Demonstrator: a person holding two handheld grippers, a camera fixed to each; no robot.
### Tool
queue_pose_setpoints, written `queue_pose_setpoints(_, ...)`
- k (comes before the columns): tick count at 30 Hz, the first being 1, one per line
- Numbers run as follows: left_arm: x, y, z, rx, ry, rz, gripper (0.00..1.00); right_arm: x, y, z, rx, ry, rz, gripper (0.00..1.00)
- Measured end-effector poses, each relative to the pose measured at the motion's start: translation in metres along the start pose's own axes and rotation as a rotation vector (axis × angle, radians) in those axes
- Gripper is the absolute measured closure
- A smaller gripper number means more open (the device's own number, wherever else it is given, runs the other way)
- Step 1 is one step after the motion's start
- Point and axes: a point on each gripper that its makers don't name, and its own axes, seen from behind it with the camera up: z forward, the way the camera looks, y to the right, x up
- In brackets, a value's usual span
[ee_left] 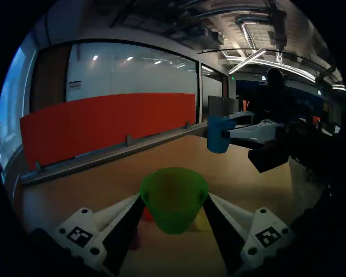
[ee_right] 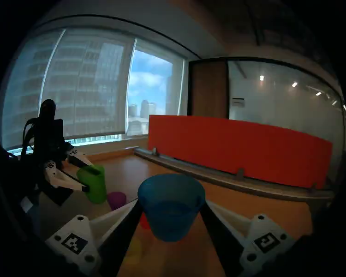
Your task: Pour water
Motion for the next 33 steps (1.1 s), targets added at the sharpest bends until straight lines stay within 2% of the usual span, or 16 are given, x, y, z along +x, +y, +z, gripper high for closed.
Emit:
queue_pose_setpoints(20,0.009,0.000,0.000,-0.007,0.040,-0.001,0.14,0.017,-0.002,0.002,0.004,0.055,-0.009,0.11)
queue_pose_setpoints(33,0.018,0.000,-0.001,-0.012,0.091,-0.005,0.14,0.024,-0.005,0.004,0.015,0.069,-0.015,0.11)
